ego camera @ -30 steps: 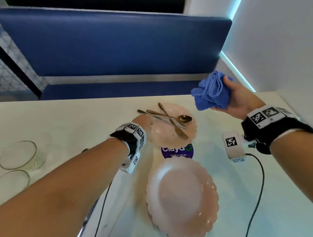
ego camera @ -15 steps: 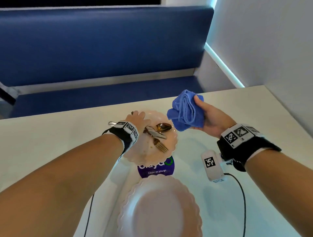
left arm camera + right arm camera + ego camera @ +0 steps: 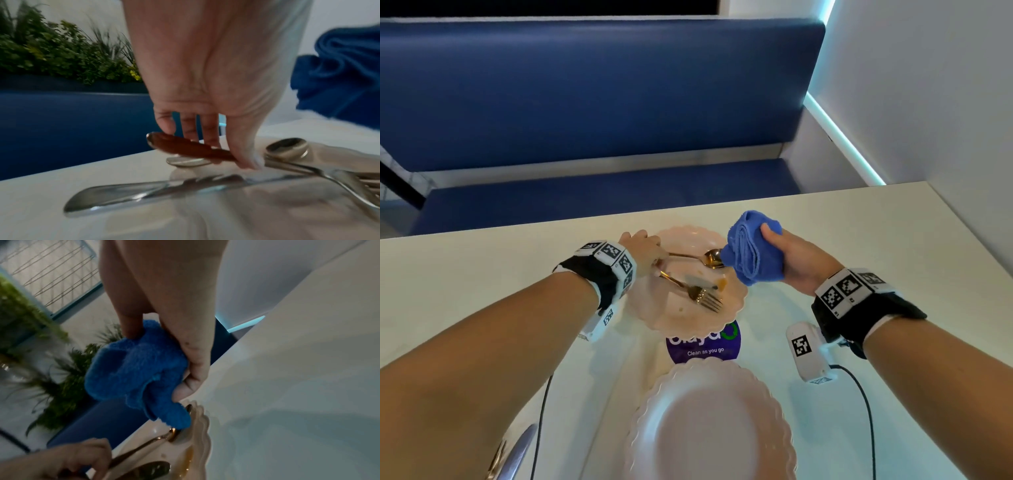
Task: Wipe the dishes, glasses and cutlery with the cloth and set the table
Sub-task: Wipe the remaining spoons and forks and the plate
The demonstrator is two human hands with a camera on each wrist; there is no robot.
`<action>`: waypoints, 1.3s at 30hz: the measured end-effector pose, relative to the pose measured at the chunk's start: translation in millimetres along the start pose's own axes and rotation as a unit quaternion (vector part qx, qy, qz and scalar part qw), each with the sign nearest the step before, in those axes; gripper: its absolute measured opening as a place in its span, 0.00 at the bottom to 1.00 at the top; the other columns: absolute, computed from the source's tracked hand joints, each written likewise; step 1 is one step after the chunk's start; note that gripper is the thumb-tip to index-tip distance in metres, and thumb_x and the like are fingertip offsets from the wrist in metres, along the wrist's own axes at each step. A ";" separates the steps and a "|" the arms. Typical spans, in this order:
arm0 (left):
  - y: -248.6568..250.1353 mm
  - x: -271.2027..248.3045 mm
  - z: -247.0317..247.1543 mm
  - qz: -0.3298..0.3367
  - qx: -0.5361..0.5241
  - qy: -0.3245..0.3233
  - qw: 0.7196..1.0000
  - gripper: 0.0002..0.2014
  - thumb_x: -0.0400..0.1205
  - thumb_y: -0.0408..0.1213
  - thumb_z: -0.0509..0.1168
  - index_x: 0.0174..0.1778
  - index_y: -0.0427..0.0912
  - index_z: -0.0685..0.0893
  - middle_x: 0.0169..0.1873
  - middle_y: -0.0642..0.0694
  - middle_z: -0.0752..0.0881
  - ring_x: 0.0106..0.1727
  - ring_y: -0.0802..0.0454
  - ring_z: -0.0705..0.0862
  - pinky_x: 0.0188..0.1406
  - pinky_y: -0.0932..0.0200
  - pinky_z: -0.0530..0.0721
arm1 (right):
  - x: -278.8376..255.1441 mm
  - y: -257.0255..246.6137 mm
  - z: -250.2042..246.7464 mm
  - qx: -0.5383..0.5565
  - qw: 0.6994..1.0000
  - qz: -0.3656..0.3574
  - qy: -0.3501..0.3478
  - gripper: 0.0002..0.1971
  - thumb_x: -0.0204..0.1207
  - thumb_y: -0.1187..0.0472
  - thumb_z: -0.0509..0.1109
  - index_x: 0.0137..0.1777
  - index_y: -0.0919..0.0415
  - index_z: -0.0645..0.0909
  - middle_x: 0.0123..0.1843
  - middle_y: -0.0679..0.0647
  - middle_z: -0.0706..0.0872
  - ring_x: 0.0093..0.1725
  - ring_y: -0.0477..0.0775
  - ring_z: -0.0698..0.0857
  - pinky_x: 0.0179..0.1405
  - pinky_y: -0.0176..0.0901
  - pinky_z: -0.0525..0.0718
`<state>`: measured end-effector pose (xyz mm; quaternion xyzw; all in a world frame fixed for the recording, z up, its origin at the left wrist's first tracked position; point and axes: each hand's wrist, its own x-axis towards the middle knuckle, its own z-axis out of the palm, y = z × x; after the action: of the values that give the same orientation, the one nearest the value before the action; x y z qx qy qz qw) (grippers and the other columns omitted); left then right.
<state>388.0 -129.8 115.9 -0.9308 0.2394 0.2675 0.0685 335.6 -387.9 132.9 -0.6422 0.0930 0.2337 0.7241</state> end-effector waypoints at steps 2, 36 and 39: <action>-5.8 -9.4 -4.2 -0.002 -0.021 -0.016 1.000 0.03 0.83 0.41 0.60 0.45 0.51 0.78 0.44 0.53 0.78 0.56 0.47 0.74 0.56 0.53 0.61 | 5.3 2.6 2.2 -0.053 0.999 -0.003 -0.004 0.19 0.85 0.51 0.55 0.70 0.59 0.74 0.63 0.53 0.85 0.63 0.53 0.84 0.60 0.44 0.83; 1.4 -112.4 19.0 -0.116 -0.455 0.304 0.829 0.05 0.82 0.35 0.63 0.40 0.43 0.80 0.25 0.52 0.82 0.26 0.57 0.76 0.26 0.65 0.72 | 10.1 18.2 75.2 0.201 0.977 -0.064 -0.017 0.35 0.77 0.51 0.64 0.79 0.69 0.60 0.72 0.56 0.74 0.72 0.55 0.72 0.81 0.58 0.59; 44.2 -107.3 19.0 -0.076 -0.537 0.287 0.790 0.04 0.81 0.32 0.63 0.41 0.41 0.79 0.24 0.47 0.80 0.19 0.59 0.73 0.19 0.65 0.73 | 8.8 19.5 108.1 0.237 0.970 -0.042 -0.035 0.29 0.82 0.47 0.56 0.75 0.68 0.68 0.73 0.65 0.76 0.72 0.61 0.77 0.75 0.59 0.70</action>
<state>278.2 -119.8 156.8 -0.8665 -0.0054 0.0678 -0.4945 316.4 -279.5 128.8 -0.4471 0.0932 0.1972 0.8675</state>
